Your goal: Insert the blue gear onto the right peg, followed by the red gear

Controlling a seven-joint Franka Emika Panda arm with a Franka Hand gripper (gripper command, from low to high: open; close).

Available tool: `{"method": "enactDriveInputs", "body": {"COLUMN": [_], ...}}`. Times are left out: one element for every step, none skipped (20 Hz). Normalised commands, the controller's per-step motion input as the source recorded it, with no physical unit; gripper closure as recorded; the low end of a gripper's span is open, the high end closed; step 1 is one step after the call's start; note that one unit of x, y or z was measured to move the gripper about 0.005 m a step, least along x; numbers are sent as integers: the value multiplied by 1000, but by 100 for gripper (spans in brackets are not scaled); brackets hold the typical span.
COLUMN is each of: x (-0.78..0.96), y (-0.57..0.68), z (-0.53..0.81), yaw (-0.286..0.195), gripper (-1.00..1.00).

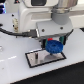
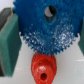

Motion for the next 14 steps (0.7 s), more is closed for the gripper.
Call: {"method": "enactDriveInputs", "body": {"x": [205, -20, 0, 0, 26, 0, 0, 0, 207, 115, 246, 212, 297, 349], "y": [-98, 0, -14, -23, -49, -60, -60, -80, -105, -203, -60, -74, -94, -59], "z": [120, 0, 86, 277, 400, 411, 454, 317, 81, 63, -59, 32, 63, -42], "yaw": [0, 0, 0, 0, 0, 0, 0, 0, 0, 0, 0, 0, 0, 0], "gripper": [100, 100, 100, 100, 100, 100, 100, 100, 100, 100, 100, 100, 100, 100]}}
